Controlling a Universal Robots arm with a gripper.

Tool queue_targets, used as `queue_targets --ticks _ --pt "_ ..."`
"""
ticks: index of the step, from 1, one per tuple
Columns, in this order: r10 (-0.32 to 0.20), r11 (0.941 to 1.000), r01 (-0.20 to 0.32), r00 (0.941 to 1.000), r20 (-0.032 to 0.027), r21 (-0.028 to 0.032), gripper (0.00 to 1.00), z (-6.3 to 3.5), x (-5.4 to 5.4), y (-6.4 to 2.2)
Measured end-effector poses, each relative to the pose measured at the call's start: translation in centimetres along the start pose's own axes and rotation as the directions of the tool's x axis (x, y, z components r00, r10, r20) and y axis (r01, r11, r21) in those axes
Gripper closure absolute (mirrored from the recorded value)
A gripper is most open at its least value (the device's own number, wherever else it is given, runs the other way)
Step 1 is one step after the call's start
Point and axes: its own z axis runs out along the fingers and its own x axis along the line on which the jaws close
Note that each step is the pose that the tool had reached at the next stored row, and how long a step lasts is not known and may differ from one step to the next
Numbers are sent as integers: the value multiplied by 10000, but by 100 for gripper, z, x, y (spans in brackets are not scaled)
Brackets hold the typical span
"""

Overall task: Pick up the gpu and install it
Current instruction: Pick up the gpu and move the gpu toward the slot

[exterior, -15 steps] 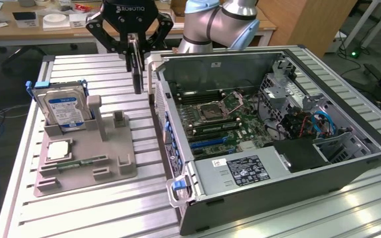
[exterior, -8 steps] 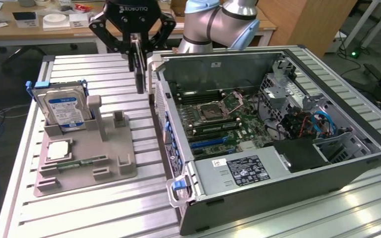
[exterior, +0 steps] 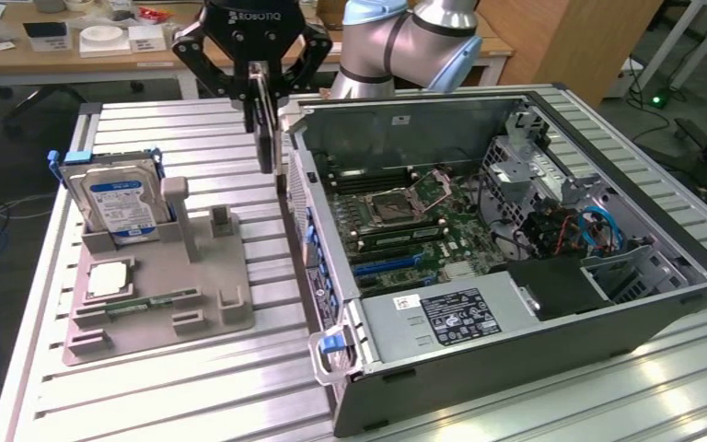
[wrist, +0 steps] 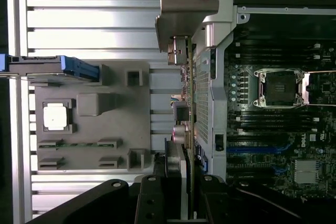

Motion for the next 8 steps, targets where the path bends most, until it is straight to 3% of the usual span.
queue_targets --ticks 8 --pt "0 10000 0 10000 1 0 72 1 -51 1"
